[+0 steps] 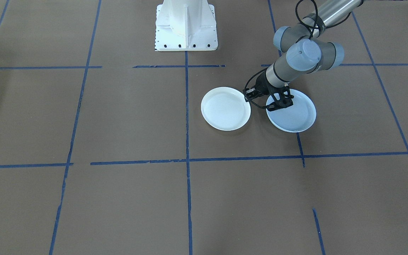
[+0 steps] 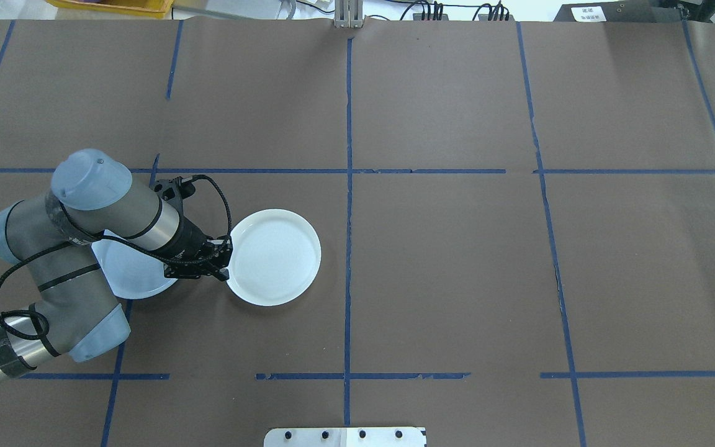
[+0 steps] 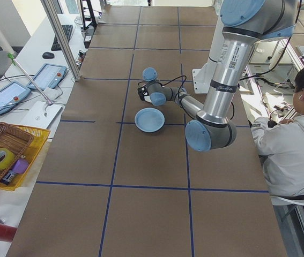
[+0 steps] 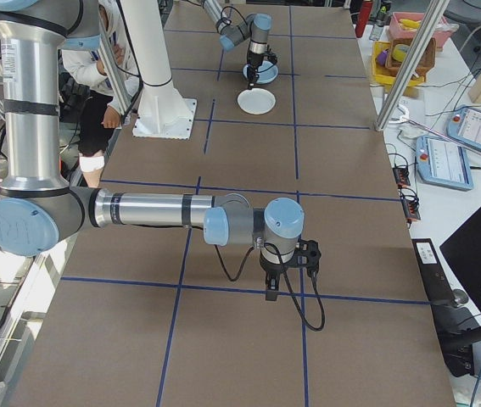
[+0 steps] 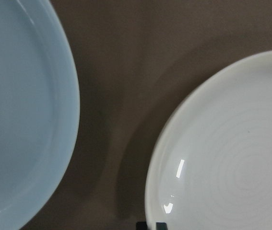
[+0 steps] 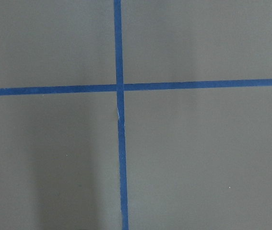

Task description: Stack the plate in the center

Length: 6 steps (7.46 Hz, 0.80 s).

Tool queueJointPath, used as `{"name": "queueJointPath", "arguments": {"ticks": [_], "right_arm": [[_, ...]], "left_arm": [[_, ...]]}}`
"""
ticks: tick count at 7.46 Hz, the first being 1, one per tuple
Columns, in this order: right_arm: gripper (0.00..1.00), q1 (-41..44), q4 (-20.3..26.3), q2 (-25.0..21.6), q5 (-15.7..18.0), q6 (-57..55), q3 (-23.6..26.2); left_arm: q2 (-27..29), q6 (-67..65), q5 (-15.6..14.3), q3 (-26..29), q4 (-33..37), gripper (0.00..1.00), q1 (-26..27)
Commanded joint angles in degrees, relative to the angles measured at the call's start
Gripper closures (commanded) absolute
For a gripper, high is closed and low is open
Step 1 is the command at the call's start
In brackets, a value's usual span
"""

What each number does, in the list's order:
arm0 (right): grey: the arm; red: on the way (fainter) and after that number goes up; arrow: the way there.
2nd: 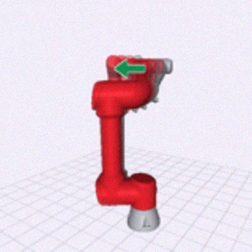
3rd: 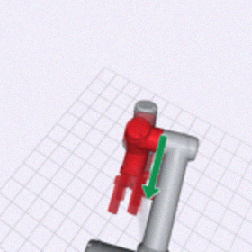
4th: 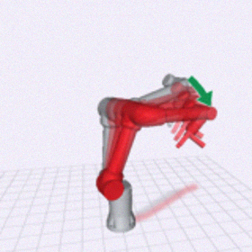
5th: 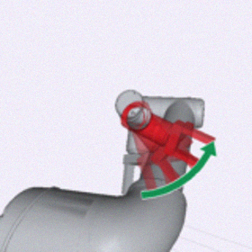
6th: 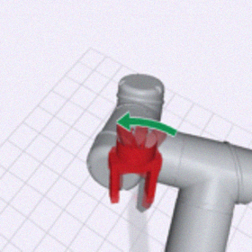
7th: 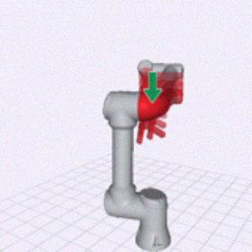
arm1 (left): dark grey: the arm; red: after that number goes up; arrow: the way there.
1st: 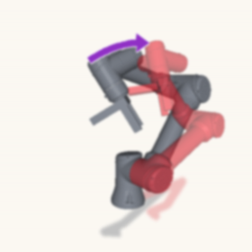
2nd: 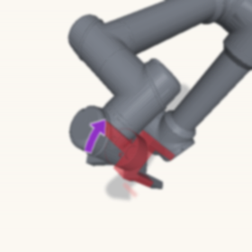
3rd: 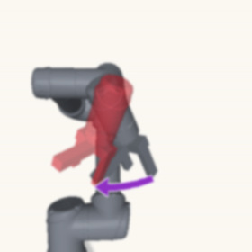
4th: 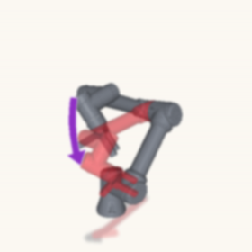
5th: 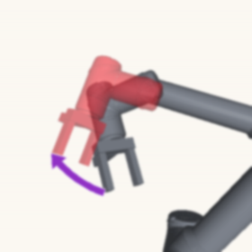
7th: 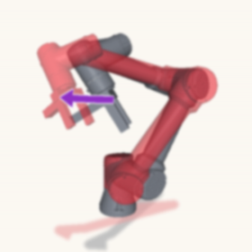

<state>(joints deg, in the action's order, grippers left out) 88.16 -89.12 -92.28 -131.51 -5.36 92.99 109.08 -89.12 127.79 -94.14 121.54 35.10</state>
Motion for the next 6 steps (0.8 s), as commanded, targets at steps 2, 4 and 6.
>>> {"name": "queueJointPath", "arguments": {"ticks": [2, 4, 6], "right_arm": [[0.00, 0.00, 0.00, 0.00, -0.06, 0.00, 0.00], [0.00, 0.00, 0.00, 0.00, 0.02, 0.00, 0.00], [0.00, 0.00, 0.00, 0.00, -0.06, 0.08, 0.00]], "left_arm": [[-0.09, 0.00, 0.96, -0.26, 0.01, 0.93, -0.04], [-0.62, 0.18, 7.44, -1.92, 0.18, 1.00, 0.75], [-2.62, 5.94, 11.58, -3.94, 1.85, 1.00, 5.47]]}}
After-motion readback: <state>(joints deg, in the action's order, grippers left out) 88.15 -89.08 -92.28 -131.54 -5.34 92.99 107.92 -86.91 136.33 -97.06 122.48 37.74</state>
